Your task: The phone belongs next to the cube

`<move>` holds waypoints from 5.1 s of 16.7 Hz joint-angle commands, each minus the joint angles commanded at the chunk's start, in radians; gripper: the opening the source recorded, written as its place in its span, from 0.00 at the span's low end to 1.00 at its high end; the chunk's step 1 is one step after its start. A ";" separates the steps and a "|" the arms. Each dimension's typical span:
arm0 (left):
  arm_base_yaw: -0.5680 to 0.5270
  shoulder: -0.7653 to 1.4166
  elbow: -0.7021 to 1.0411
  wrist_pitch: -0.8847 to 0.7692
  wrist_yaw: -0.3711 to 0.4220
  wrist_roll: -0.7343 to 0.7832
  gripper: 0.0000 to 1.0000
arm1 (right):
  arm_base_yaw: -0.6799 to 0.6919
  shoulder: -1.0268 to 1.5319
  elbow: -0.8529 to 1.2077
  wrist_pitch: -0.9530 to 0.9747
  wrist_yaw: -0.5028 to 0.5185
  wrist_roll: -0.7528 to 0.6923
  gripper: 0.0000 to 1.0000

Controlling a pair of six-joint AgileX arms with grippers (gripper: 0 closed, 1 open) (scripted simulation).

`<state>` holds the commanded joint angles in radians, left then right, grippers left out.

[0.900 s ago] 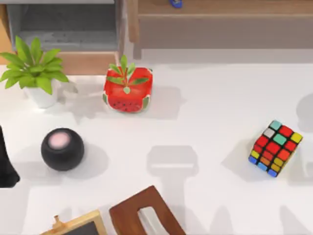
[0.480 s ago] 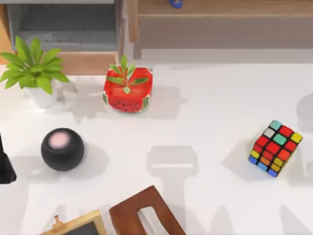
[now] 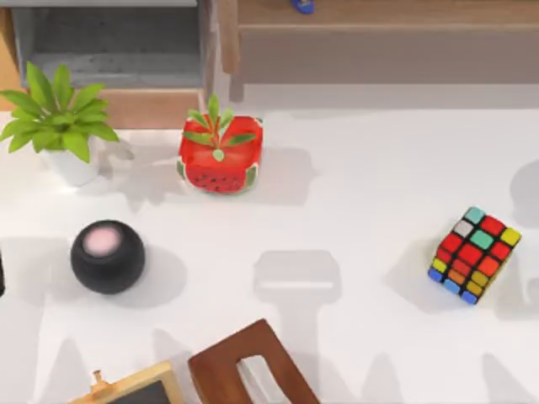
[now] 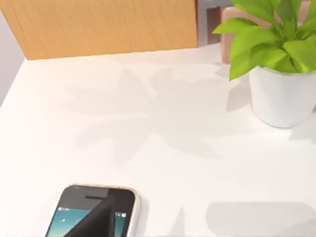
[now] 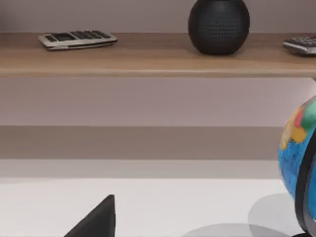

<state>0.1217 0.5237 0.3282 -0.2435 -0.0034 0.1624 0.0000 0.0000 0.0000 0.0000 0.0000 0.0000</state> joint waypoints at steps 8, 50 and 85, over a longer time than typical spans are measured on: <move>0.088 0.375 0.251 -0.169 0.001 0.110 1.00 | 0.000 0.000 0.000 0.000 0.000 0.000 1.00; 0.329 1.471 0.848 -0.488 0.006 0.416 0.77 | 0.000 0.000 0.000 0.000 0.000 0.000 1.00; 0.227 1.327 1.027 -0.623 0.030 0.274 0.00 | 0.000 0.000 0.000 0.000 0.000 0.000 1.00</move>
<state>0.3487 1.8506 1.3548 -0.8666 0.0267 0.4363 0.0000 0.0000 0.0000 0.0000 0.0000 0.0000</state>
